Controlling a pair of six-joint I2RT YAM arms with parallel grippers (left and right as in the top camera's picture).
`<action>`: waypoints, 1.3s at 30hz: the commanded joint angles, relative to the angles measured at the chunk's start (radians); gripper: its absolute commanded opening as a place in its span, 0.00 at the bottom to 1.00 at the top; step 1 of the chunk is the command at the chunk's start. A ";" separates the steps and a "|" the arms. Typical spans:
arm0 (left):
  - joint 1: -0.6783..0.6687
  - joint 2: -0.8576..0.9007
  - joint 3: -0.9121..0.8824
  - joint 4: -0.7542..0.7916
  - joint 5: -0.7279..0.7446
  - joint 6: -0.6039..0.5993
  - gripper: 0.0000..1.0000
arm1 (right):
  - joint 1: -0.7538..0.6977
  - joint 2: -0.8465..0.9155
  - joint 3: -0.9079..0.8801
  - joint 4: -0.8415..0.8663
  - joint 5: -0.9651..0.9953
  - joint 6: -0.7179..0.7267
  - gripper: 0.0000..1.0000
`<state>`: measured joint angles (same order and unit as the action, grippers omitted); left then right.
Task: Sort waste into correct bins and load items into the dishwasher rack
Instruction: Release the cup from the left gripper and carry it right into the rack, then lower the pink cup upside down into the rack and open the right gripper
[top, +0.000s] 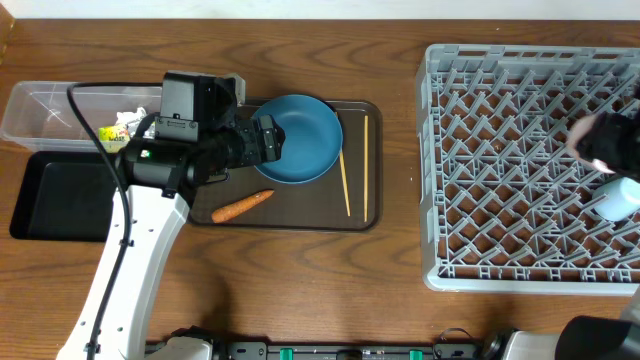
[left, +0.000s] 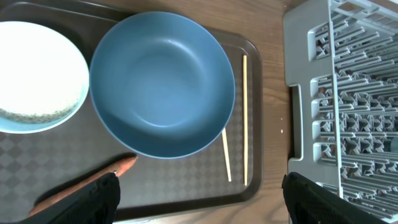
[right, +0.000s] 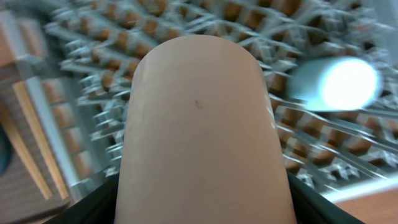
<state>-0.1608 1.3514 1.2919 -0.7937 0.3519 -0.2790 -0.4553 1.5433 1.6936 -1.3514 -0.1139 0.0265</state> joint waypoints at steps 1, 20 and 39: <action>0.003 0.001 0.012 -0.017 -0.032 0.024 0.86 | -0.050 0.038 0.011 0.029 0.069 0.029 0.52; 0.003 0.001 0.007 -0.044 -0.032 0.024 0.86 | -0.084 0.350 0.011 0.172 0.099 0.041 0.54; 0.003 0.001 0.007 -0.044 -0.032 0.024 0.86 | -0.150 0.381 0.011 0.111 0.132 0.074 0.57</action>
<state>-0.1608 1.3537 1.2919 -0.8341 0.3328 -0.2646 -0.6003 1.9251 1.6936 -1.2373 0.0044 0.0803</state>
